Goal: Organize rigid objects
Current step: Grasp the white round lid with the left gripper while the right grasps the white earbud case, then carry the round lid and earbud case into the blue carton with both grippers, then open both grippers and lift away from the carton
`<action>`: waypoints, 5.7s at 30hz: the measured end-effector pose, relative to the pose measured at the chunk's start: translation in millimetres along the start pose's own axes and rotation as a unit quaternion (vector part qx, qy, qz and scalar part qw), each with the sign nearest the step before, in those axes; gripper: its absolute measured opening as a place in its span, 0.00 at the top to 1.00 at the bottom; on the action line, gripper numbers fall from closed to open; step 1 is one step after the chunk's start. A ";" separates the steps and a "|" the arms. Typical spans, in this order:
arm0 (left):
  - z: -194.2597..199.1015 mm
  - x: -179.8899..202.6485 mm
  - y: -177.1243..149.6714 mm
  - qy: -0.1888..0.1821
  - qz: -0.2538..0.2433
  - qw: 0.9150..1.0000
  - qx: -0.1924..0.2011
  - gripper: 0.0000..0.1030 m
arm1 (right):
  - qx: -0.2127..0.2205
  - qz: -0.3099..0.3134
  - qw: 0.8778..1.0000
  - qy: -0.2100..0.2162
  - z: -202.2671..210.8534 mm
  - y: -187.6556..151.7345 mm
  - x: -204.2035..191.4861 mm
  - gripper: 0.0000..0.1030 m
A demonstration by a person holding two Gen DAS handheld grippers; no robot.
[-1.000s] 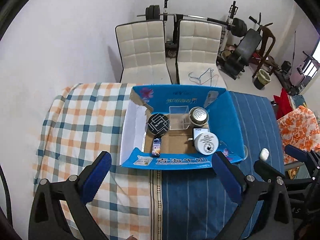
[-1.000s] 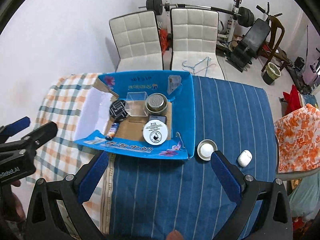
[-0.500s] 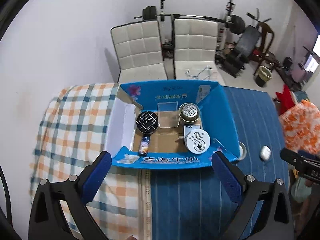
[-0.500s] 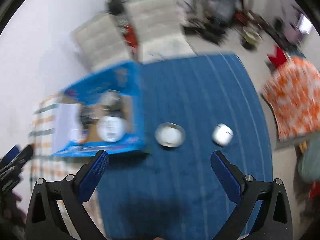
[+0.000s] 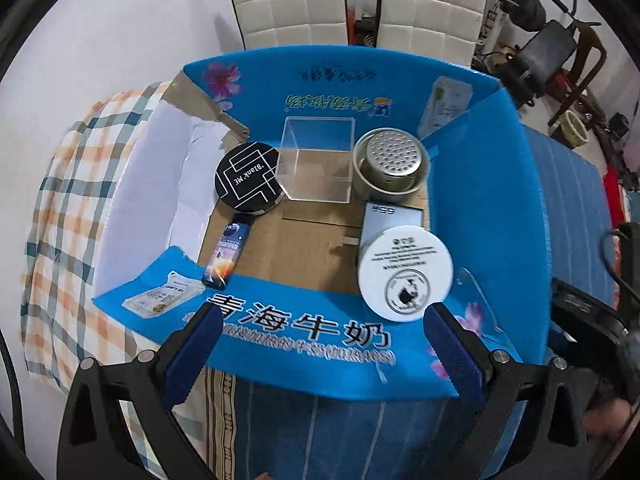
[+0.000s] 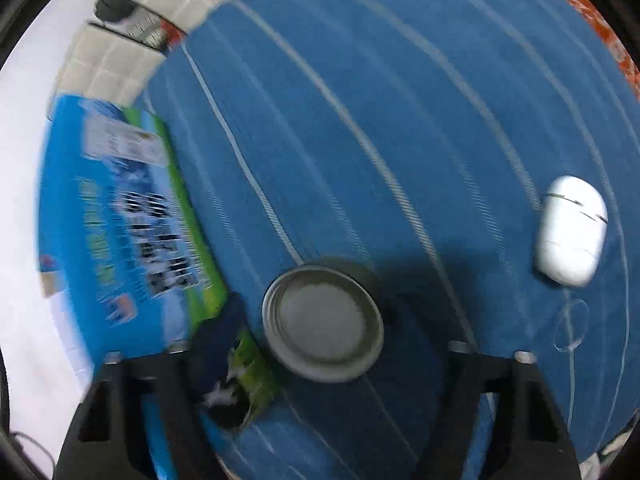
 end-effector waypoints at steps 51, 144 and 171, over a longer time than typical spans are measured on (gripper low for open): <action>-33.4 208.3 -133.9 -0.086 -0.159 0.982 -0.061 0.38 | 0.122 0.039 0.990 -0.065 68.6 49.6 126.3 0.29; -100.0 -67.3 28.2 -0.201 -0.048 0.968 -0.143 0.40 | -0.045 0.182 0.981 0.043 -63.9 -120.1 -216.9 0.51; -64.5 -71.3 14.4 -0.106 -0.098 0.986 -0.080 0.00 | 0.045 0.244 0.962 -0.117 -8.1 -107.0 -189.6 0.14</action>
Point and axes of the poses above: each gripper's, at about its wrist camera, not at the fingertips, and z roughly against the way its jaws point, x to its right, y to its top, the point moved 10 cm from there along -z, roughly the way its jaws point, and after that the axes turned 10 degrees about y, right-handed, at the moved point
